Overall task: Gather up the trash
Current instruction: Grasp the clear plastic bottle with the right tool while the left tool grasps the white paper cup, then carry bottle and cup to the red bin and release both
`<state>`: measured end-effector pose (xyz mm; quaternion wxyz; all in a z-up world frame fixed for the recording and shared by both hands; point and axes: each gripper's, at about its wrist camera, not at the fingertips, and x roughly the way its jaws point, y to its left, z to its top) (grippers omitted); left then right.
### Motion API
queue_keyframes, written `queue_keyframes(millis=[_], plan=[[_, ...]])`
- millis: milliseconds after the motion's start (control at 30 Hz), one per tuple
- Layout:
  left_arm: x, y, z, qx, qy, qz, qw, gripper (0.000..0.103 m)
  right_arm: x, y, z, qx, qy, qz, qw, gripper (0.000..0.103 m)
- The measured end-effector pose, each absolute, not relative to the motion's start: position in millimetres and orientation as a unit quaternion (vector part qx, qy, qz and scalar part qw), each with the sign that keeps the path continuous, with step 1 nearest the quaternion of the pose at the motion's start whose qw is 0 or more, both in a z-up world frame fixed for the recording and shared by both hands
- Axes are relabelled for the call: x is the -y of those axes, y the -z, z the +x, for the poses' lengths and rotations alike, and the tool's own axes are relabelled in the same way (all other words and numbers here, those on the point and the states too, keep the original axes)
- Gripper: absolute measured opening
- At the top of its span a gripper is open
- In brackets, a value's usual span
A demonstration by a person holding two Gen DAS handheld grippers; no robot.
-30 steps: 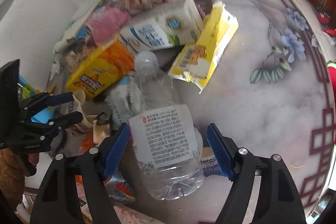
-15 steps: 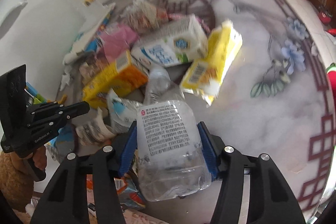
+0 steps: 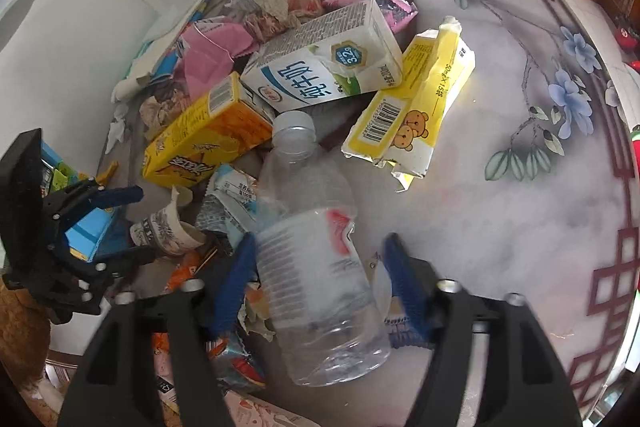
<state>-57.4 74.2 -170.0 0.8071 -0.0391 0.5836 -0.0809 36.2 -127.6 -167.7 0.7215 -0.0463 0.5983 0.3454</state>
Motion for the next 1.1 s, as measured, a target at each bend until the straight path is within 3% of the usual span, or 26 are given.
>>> queue_keyframes(millis=[67, 167, 233, 300, 333, 833, 1100], plan=[[-76.7, 181.4, -54.3, -0.594, 0.068, -0.058, 0.799, 0.076, 125.2, 169.0, 35.9, -0.6, -0.342, -0.058, 0.721, 0.083], [-76.5, 187.7, -52.2, -0.596, 0.062, -0.077, 0.797, 0.063, 123.5, 176.3, 35.5, -0.609, -0.335, -0.069, 0.716, 0.083], [-71.2, 185.1, -50.4, -0.591, 0.066, -0.074, 0.801, 0.048, 122.1, 183.6, 34.9, -0.618, -0.333, -0.073, 0.709, 0.083], [-65.6, 179.4, -48.7, -0.581, 0.064, -0.064, 0.809, 0.043, 119.6, 187.7, 32.6, -0.621, -0.333, -0.08, 0.705, 0.074], [-64.0, 176.9, -47.7, -0.577, 0.061, -0.063, 0.812, 0.041, 118.5, 187.9, 31.0, -0.62, -0.335, -0.083, 0.705, 0.055], [-46.8, 79.5, -10.3, -0.443, 0.099, -0.122, 0.883, 0.039, 155.2, 89.4, 43.6, -0.513, -0.352, 0.009, 0.783, 0.05], [8.3, 63.1, 52.2, -0.422, 0.162, -0.128, 0.883, 0.039, 227.3, 47.9, 66.4, -0.462, -0.266, 0.061, 0.844, 0.05]])
